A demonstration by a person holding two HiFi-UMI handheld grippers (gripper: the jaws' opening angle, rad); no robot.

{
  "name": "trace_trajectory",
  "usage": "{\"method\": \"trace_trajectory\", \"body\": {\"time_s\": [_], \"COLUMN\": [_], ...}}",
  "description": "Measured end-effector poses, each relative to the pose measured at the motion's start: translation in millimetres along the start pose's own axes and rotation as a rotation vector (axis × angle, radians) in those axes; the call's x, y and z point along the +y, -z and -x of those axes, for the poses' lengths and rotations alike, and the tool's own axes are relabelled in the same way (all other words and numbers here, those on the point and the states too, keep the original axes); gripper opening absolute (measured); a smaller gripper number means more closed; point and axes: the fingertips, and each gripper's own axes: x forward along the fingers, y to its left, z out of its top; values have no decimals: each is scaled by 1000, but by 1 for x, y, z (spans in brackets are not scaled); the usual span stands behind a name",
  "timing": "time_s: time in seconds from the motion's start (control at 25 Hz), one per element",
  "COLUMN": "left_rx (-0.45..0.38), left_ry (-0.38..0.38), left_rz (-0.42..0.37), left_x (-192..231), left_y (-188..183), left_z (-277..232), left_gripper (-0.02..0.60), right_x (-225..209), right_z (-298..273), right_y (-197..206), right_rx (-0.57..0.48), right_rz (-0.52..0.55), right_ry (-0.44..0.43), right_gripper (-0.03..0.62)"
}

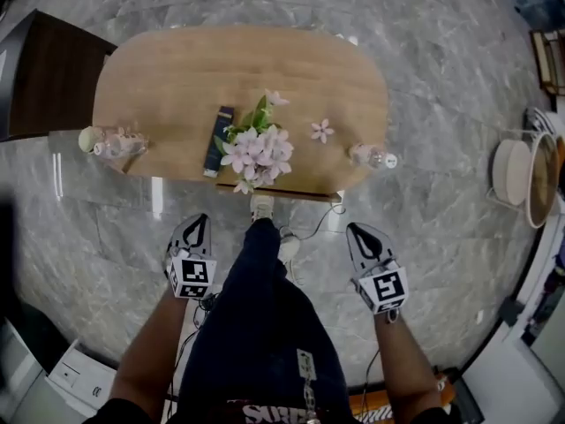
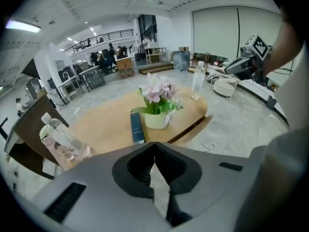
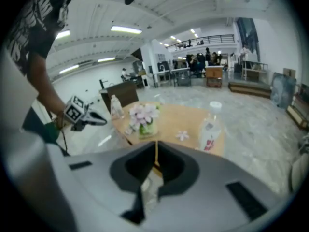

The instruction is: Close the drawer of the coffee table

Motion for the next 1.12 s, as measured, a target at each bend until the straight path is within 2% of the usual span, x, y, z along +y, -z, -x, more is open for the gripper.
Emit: {"method": "trace_trajectory", "body": {"time_s": [0.08,0.12,0.16,0.2,0.32,0.44,0.64,0.76,0.84,0.88,0.96,1.12], "left_rx": [43,63,81,100,157,158,126,135,146,152,159,161], "left_ry": [6,18,33,50,80,96,148,153,141,133,123,136], "left_rz": [0,-3,-7,-16,-56,-102,-144,-123,-109,-107,-105,-111], "left_x": [3,4,5,6,11,13,-2,-11,-11,-11,-11,-11], "left_y": [25,37,49,61,92,106,103,104,103,102,101,103], "left_z": [-32,-47,-63,-79,-121,-153,-170,-171,-174,-176,-177,-174], "left_gripper": [25,66,103,126,169,183,181,184,184,186,186,181], "right_x": [-10,-12,-14,-16,-31,-48,-54,-45,-47,-50,-55,-52], "right_z": [-29,-42,-54,-64,-88,-112,-147,-164,-174,-177,-180,-178], "right_y": [43,65,86,106,157,189,214,220,229,230,227,227], "right_rx": [75,122,172,216,326,384,446,478,529,543,540,558], "right_rz": [58,91,122,151,255,331,467,534,565,578,587,588], "right_ry": [-25,-43,-57,-66,-57,-43,-82,-124,-122,-103,-70,-94], "right_gripper": [37,39,91,194,213,221,230,230,229,222,152,139]}}
